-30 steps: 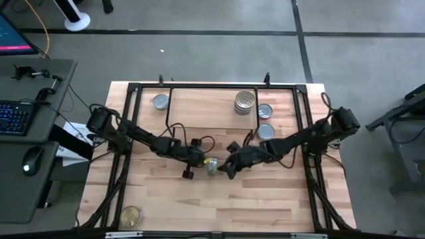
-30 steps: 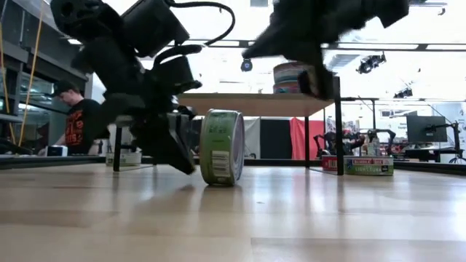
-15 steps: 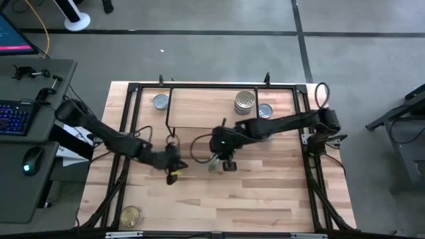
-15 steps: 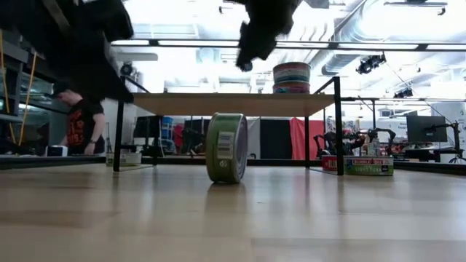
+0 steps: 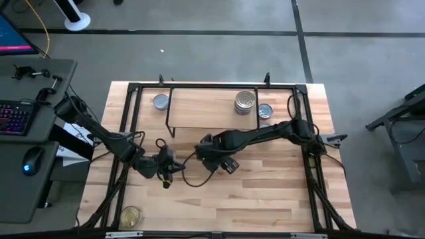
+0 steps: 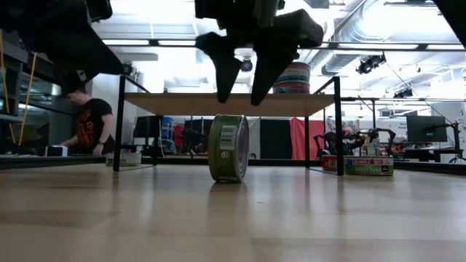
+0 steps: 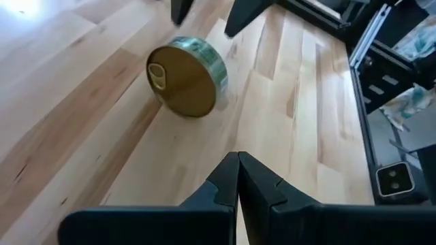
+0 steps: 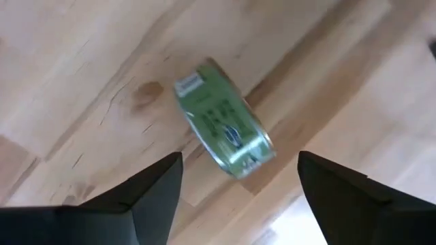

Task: Stack canned seafood by type on shelf
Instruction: Put the top green tuna can on the shelf

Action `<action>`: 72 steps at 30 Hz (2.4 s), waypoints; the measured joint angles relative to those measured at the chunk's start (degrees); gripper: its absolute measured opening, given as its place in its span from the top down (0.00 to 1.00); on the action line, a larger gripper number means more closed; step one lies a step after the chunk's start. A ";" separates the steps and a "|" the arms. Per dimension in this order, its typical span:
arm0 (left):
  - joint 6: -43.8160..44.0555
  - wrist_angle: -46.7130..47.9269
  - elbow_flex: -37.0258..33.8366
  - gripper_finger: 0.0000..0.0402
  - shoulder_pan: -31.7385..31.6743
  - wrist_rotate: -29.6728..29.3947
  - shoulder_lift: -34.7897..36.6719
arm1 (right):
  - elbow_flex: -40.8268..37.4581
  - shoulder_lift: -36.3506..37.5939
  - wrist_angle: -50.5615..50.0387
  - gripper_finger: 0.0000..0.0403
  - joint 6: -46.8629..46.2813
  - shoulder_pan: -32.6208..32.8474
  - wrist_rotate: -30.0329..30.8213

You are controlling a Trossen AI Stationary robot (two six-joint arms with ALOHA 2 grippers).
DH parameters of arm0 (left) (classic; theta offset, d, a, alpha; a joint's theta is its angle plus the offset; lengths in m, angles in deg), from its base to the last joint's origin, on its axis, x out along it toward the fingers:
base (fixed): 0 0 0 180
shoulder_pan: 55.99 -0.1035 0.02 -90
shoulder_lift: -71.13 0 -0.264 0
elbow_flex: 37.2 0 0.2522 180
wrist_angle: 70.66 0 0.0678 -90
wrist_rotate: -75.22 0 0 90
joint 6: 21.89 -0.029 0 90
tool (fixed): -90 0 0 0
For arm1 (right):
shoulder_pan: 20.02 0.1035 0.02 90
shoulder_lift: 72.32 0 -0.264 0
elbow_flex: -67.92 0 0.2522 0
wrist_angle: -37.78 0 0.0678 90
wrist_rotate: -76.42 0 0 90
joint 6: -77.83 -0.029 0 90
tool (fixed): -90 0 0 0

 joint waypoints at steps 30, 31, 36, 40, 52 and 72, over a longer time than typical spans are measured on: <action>-18.25 0.99 0.06 1.00 -1.62 -15.80 18.09 | 20.11 1.11 -3.71 0.71 -17.68 1.44 14.85; -18.96 0.76 0.07 1.00 -2.18 -15.66 19.31 | 20.45 2.56 -3.12 0.71 -18.59 1.18 19.26; -27.58 -4.90 0.07 1.00 -6.63 -7.97 21.45 | 13.82 9.37 -1.49 0.71 -21.62 -3.04 34.83; -31.85 -13.26 0.13 1.00 -10.66 -1.14 19.64 | 8.22 8.83 -4.55 0.71 -27.58 -7.18 37.73; -28.57 -15.55 0.13 1.00 -13.78 3.33 13.30 | -3.47 9.01 -0.13 0.69 -25.83 -10.06 45.19; -25.49 -15.53 0.09 1.00 -16.27 3.32 9.51 | -3.47 9.02 -2.08 0.61 -30.79 -11.86 40.15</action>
